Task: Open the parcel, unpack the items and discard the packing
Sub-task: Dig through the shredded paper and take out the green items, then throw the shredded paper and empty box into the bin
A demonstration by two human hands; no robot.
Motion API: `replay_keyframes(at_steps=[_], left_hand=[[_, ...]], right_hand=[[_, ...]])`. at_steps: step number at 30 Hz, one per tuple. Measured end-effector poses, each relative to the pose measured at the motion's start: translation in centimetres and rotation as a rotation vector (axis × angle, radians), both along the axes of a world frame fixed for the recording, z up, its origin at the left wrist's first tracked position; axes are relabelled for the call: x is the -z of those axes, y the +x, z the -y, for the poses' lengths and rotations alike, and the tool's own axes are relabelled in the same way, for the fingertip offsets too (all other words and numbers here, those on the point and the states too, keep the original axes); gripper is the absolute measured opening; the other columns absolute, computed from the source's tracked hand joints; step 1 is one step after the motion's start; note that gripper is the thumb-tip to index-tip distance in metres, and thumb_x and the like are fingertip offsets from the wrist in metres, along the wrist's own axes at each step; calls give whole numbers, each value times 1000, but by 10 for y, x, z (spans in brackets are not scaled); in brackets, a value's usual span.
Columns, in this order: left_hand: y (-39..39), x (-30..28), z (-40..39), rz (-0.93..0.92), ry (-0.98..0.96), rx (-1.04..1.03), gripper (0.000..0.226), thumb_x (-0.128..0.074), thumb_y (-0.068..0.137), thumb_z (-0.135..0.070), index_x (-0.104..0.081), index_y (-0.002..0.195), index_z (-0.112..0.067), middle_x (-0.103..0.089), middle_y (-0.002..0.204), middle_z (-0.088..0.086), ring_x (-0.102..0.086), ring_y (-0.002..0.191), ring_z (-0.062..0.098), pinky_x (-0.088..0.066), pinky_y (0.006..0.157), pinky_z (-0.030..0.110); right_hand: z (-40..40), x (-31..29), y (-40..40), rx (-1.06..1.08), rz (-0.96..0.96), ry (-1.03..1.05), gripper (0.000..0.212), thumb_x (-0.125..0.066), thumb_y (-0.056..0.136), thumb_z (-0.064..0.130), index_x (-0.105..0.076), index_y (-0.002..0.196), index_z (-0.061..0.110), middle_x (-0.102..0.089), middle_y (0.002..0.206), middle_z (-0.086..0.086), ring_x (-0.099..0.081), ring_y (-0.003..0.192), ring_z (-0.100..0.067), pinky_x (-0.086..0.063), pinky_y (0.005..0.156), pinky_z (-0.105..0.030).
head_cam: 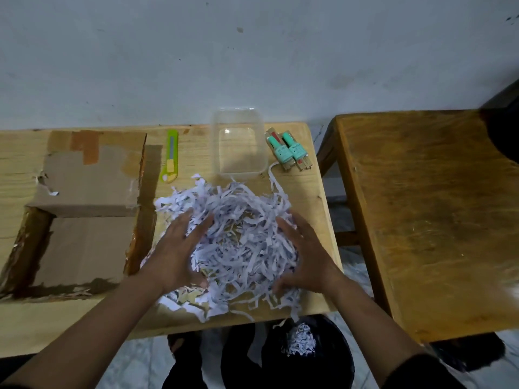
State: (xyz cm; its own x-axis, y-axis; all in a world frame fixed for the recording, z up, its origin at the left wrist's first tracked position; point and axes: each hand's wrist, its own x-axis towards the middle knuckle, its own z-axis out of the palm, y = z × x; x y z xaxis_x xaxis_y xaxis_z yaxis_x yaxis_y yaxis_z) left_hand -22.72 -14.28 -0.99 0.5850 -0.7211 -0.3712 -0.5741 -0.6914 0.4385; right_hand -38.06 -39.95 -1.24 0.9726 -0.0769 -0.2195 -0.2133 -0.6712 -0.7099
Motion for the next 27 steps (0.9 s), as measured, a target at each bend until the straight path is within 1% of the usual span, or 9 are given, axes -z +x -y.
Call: replay_keyframes(at_steps=[4, 8, 10, 12, 15, 17, 21, 24, 27], left_hand=[[-7, 9, 7, -101, -215, 26, 123, -86, 55, -43, 2, 141, -50, -2, 155, 7, -5, 141, 27, -27, 103, 55], [-13, 4, 14, -193, -296, -32, 118, -86, 61, -18, -2, 138, -47, -18, 150, 10, -19, 138, 25, -32, 102, 39], [-15, 2, 15, -226, -360, -60, 112, -83, 63, -5, -7, 136, -44, -27, 147, 6, -25, 136, 22, -34, 102, 35], [-17, 0, 16, -247, -474, -96, 109, -80, 64, 4, -20, 133, -56, -32, 140, -6, -29, 132, 13, -37, 103, 39], [-18, 5, 13, -219, -588, -87, 109, -80, 63, 4, -25, 123, -70, -38, 131, -17, -35, 125, 2, -38, 100, 29], [-18, 6, 13, -165, -627, -53, 93, -80, 65, -11, -32, 128, -61, -46, 130, -8, -42, 122, 7, -40, 99, 24], [-14, -11, 23, -78, -637, 53, 63, -75, 67, -23, -53, 126, -17, -56, 122, 1, -51, 114, 10, -37, 95, 10], [-12, -33, 30, -9, -622, 107, 53, -72, 70, -23, -60, 120, -12, -64, 116, 7, -53, 106, 10, -31, 88, 0], [-11, -53, 34, 19, -646, 177, 52, -71, 70, -22, -60, 120, -11, -65, 116, 10, -57, 106, 16, -34, 88, 7]], right_hand=[[-22, 10, 16, -49, 85, -20, 116, -83, 50, 55, -13, 142, 43, 4, 151, 8, 4, 139, -6, -13, 112, -32], [-45, 18, 29, 7, 230, 35, 94, -75, 62, 51, -24, 140, 36, -18, 150, -14, -16, 139, -25, -26, 111, -44], [-53, 19, 32, 43, 207, 81, 84, -73, 66, 39, -29, 138, 37, -28, 144, -18, -25, 136, -31, -35, 107, -49], [-58, 16, 33, 68, 155, 122, 77, -62, 63, 34, -39, 137, 29, -34, 140, -20, -29, 134, -33, -38, 103, -45], [-60, 13, 30, 91, 159, 104, 70, -55, 64, 37, -50, 131, 15, -45, 135, -20, -39, 128, -32, -40, 98, -38], [-61, 8, 27, 109, 207, 66, 60, -57, 71, 37, -54, 127, 13, -53, 130, -17, -47, 123, -31, -46, 95, -40], [-63, -14, 21, 148, 284, -7, 53, -57, 77, 39, -57, 123, 13, -59, 125, -11, -52, 118, -28, -48, 91, -34], [-65, -36, 16, 223, 299, -19, 53, -59, 73, 39, -58, 121, 18, -58, 126, -9, -51, 118, -23, -45, 93, -30], [-70, -63, 6, 311, 308, 26, 55, -73, 68, 24, -58, 121, 20, -58, 124, -9, -53, 117, -25, -44, 94, -28]])
